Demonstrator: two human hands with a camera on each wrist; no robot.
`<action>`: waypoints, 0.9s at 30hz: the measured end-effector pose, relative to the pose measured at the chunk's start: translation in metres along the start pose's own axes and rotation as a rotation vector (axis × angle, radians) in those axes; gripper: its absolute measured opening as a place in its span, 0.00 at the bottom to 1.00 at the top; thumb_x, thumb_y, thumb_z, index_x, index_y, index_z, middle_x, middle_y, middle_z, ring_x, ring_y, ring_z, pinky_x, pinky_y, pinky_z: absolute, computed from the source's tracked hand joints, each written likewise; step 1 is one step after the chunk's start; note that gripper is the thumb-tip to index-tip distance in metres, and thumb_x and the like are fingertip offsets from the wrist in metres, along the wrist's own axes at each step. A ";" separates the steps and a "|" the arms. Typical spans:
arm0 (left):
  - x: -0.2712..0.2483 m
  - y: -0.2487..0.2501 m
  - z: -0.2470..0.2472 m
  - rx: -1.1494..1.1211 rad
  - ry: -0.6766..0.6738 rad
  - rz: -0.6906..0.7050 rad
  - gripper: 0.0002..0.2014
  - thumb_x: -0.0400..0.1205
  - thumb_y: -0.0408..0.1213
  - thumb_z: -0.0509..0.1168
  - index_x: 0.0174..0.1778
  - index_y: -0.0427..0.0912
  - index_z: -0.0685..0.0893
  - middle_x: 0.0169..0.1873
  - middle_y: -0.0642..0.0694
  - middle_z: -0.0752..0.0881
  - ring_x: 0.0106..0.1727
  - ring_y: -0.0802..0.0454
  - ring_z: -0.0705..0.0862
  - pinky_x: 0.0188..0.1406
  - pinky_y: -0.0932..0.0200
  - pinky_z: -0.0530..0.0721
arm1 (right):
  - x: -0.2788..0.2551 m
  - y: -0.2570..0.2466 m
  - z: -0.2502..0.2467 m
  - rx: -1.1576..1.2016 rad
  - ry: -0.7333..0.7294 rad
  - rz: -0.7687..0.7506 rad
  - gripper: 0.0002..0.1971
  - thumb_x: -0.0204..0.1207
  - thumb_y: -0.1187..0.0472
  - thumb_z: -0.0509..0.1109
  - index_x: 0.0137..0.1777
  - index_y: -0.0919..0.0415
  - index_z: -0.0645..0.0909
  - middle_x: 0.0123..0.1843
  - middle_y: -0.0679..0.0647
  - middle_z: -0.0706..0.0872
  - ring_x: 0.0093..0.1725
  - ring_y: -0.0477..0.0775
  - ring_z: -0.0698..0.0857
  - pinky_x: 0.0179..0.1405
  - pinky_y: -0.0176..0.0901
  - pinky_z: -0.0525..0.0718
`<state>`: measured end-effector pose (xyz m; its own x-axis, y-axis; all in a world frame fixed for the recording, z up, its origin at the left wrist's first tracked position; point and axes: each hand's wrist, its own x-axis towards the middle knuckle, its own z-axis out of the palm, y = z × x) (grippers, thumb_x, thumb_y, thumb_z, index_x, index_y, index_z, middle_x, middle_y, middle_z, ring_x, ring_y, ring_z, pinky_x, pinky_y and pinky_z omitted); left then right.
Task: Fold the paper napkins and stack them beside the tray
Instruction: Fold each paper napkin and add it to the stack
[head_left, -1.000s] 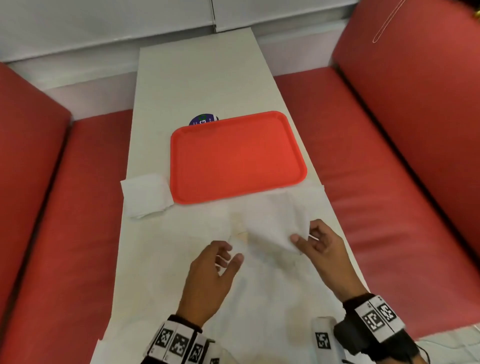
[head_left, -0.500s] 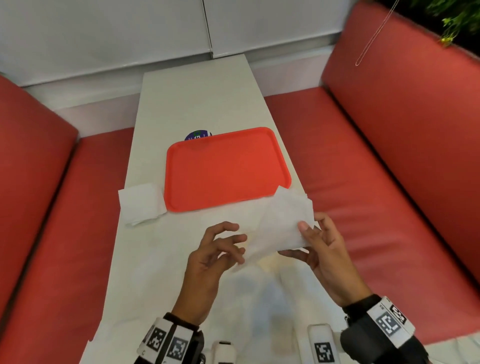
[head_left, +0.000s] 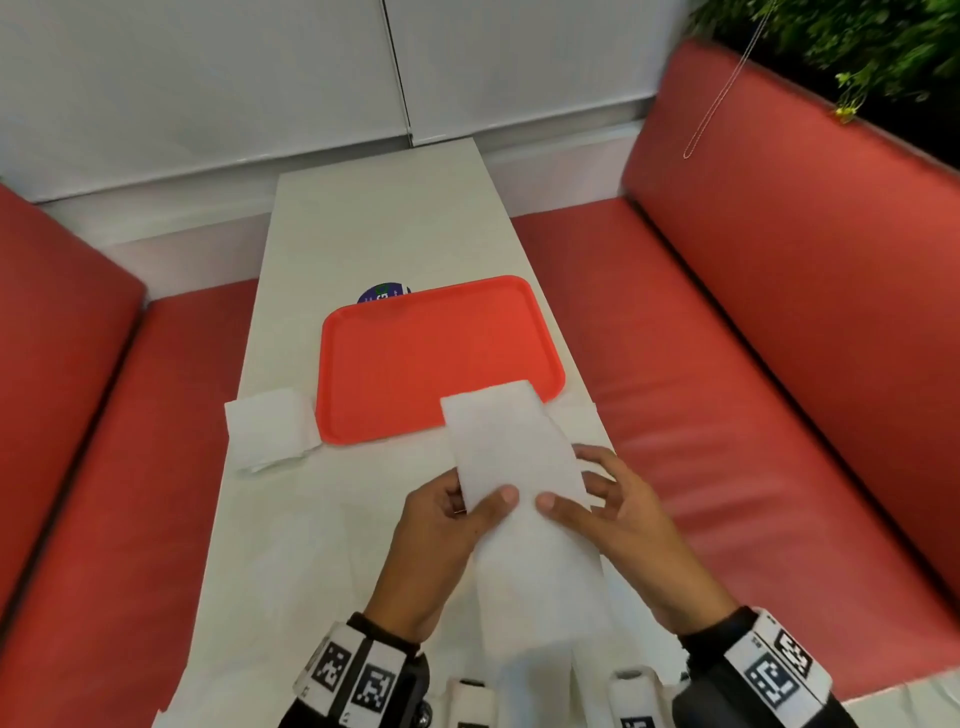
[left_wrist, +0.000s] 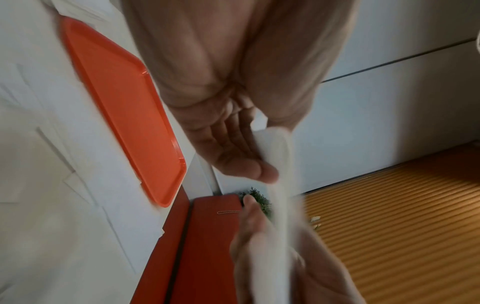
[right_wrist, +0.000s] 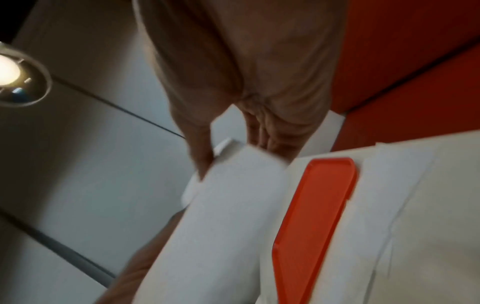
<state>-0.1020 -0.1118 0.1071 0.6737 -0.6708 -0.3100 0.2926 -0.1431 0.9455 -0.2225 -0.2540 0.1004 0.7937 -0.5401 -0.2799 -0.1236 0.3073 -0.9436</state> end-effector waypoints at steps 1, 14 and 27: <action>-0.001 0.001 0.000 -0.019 -0.003 -0.010 0.15 0.80 0.39 0.73 0.62 0.39 0.89 0.57 0.42 0.93 0.60 0.40 0.91 0.65 0.36 0.86 | -0.002 0.001 -0.002 0.016 0.002 0.003 0.19 0.71 0.58 0.81 0.61 0.54 0.85 0.56 0.62 0.91 0.49 0.63 0.93 0.46 0.54 0.90; -0.015 0.003 -0.002 -0.126 -0.016 0.143 0.12 0.78 0.31 0.72 0.55 0.44 0.94 0.53 0.40 0.94 0.54 0.47 0.92 0.48 0.57 0.89 | -0.012 -0.005 -0.010 0.196 -0.078 0.012 0.09 0.79 0.67 0.70 0.54 0.64 0.91 0.57 0.59 0.93 0.51 0.57 0.92 0.46 0.43 0.90; -0.026 0.015 -0.020 0.342 -0.101 0.384 0.24 0.78 0.25 0.55 0.41 0.54 0.95 0.52 0.58 0.82 0.55 0.52 0.84 0.46 0.63 0.78 | -0.015 -0.021 0.004 0.075 -0.101 -0.075 0.10 0.75 0.57 0.78 0.44 0.65 0.85 0.39 0.45 0.86 0.33 0.52 0.78 0.37 0.43 0.71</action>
<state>-0.1014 -0.0820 0.1270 0.6153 -0.7860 0.0605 -0.2119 -0.0910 0.9730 -0.2296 -0.2495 0.1250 0.8556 -0.4832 -0.1858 -0.0193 0.3288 -0.9442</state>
